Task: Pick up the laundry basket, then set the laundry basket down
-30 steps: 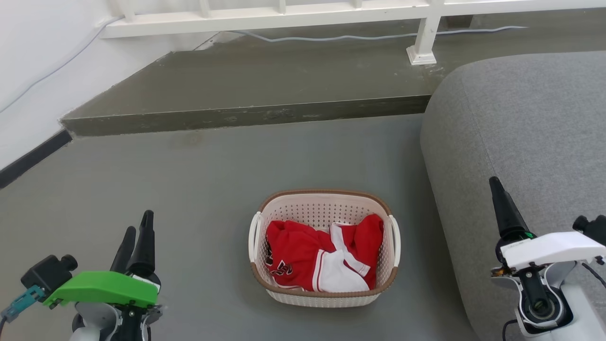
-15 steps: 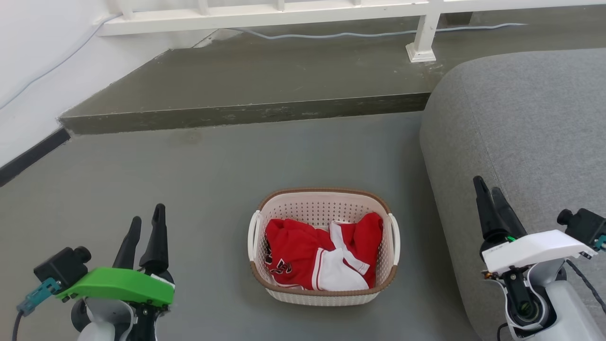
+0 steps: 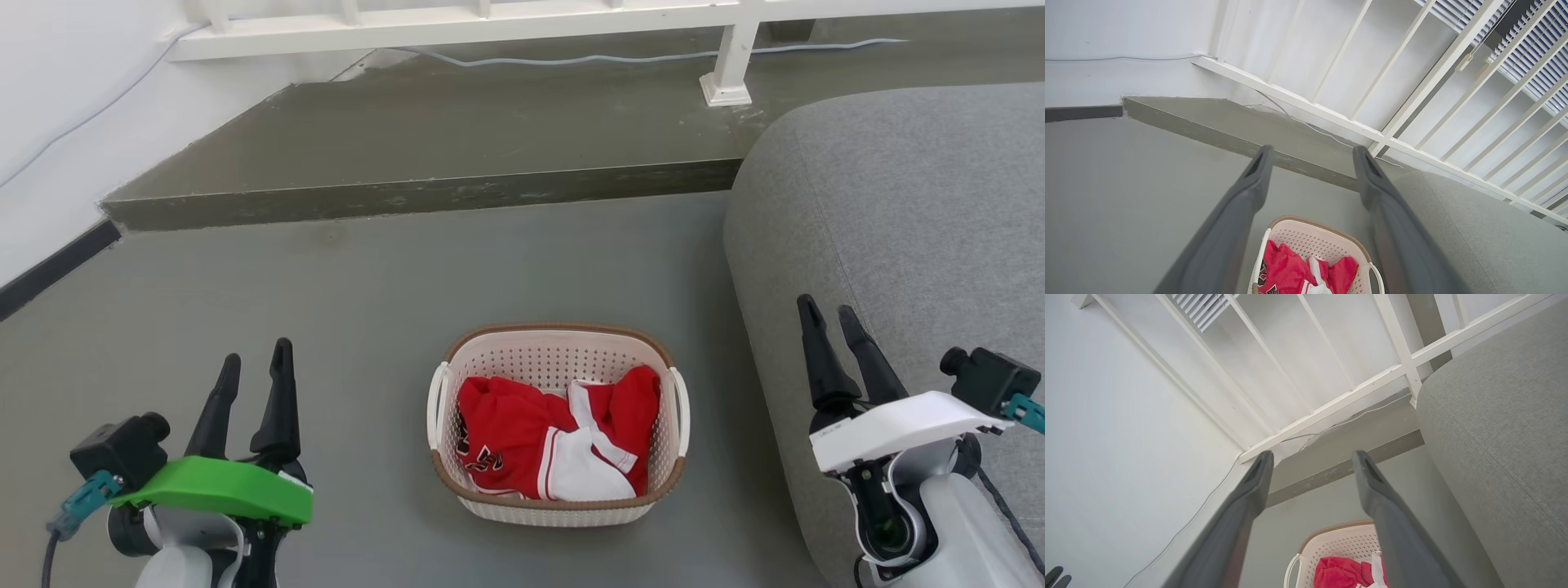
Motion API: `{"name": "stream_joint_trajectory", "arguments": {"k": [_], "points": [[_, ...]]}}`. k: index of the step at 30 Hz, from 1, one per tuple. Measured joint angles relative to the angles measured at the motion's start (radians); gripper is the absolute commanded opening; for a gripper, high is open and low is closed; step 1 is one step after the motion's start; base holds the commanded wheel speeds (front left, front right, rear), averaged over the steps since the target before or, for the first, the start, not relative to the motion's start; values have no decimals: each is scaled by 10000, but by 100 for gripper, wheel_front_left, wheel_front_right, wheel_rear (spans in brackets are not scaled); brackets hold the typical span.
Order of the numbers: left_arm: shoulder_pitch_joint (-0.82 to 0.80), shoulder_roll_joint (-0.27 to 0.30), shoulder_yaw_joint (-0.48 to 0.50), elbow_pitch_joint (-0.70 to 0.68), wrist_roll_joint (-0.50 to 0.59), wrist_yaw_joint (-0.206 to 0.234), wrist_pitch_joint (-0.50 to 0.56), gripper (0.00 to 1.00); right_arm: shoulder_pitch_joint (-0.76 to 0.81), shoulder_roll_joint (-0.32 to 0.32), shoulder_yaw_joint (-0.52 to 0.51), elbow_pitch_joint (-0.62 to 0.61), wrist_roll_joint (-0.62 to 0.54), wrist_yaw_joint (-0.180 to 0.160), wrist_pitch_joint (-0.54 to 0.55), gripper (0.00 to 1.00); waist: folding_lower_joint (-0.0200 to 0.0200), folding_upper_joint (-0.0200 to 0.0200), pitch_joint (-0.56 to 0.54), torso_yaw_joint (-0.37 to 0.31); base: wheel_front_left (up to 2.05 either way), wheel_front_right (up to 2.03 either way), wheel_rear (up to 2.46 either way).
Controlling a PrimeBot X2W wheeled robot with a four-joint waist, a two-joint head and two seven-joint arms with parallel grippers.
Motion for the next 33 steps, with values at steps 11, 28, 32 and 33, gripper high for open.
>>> {"name": "stream_joint_trajectory", "arguments": {"k": [11, 28, 32, 33], "points": [[-12, -19, -92, -267, 1266, -10, -347, 100, -80, 0, 228, -92, -1363, 13, -355, 100, 0, 0, 85, 7, 0, 0, 0], [-183, -35, -284, -604, 3246, -128, -872, 100, -327, -46, 587, -307, -3452, 94, -848, 100, 0, 0, 209, -11, 0, 0, 0], [-215, -36, -307, -671, 3676, -130, -1032, 100, -379, -50, 658, -336, -3960, 102, -986, 100, 0, 0, 231, -22, 0, 0, 0], [-218, -36, -311, -683, 3812, -130, -1034, 100, -394, -50, 671, -337, -4052, 104, -1045, 100, 0, 0, 236, -25, 0, 0, 0]]}}
